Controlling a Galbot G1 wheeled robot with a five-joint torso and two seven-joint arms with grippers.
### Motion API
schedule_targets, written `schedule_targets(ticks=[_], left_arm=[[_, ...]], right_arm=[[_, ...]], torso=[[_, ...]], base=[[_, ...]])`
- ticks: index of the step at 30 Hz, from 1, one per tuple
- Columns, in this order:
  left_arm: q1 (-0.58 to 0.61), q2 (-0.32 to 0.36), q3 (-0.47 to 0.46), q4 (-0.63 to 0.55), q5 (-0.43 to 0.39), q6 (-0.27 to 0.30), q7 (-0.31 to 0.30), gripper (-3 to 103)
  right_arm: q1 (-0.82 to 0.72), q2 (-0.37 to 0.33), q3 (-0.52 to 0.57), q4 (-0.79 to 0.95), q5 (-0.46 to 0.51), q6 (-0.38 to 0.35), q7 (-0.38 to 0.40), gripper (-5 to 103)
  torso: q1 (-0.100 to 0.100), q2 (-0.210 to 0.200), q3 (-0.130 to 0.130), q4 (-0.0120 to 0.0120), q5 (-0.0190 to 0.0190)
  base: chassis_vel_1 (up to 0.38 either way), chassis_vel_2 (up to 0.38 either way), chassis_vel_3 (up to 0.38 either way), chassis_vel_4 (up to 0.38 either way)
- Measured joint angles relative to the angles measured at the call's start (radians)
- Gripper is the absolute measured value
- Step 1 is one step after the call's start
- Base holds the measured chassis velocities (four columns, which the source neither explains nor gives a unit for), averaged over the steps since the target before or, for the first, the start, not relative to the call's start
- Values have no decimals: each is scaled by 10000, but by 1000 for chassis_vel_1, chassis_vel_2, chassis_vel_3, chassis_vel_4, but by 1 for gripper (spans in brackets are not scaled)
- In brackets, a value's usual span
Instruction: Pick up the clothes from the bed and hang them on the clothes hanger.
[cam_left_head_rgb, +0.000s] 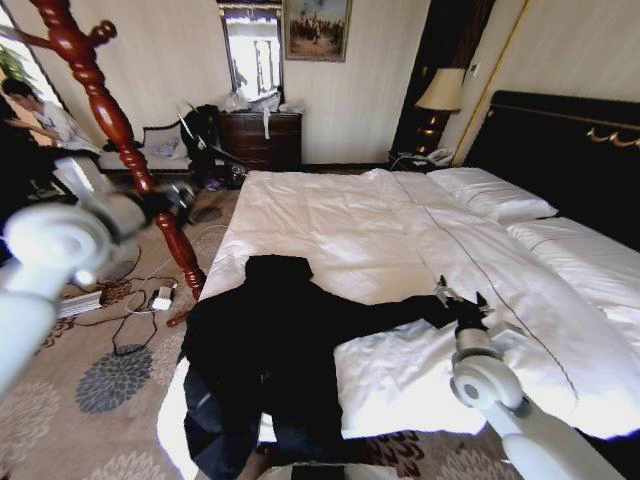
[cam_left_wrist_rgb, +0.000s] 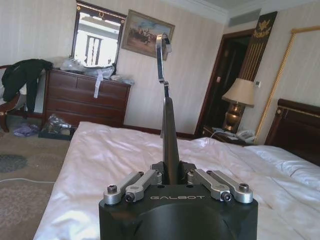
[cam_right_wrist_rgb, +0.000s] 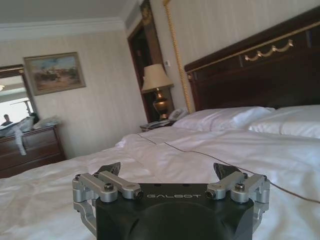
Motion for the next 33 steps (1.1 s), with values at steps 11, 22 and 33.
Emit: schedule_targets(ticks=[11, 22, 33], left_arm=[[5892, -4300, -3277, -2152, 4045, -517, 970, 16], [6186, -5653, -3881, -2849, 4530, -9, 864, 16], [6318, -5509, -4348, -3248, 4223, 422, 598, 16]], right_arm=[[4183, -2187, -3868, -680, 2626, -1354, -327, 100], [9006, 300, -9766, -932, 3921, -4312, 1582, 100], [10433, 3124, -12913, -1821, 4250, -7552, 4830, 100]], torso=[[0, 0, 1, 26, -20], [2, -2, 2, 21, -15], [1, -1, 1, 15, -17]], base=[[0, 0, 0, 0], [0, 0, 0, 0], [0, 0, 0, 0]])
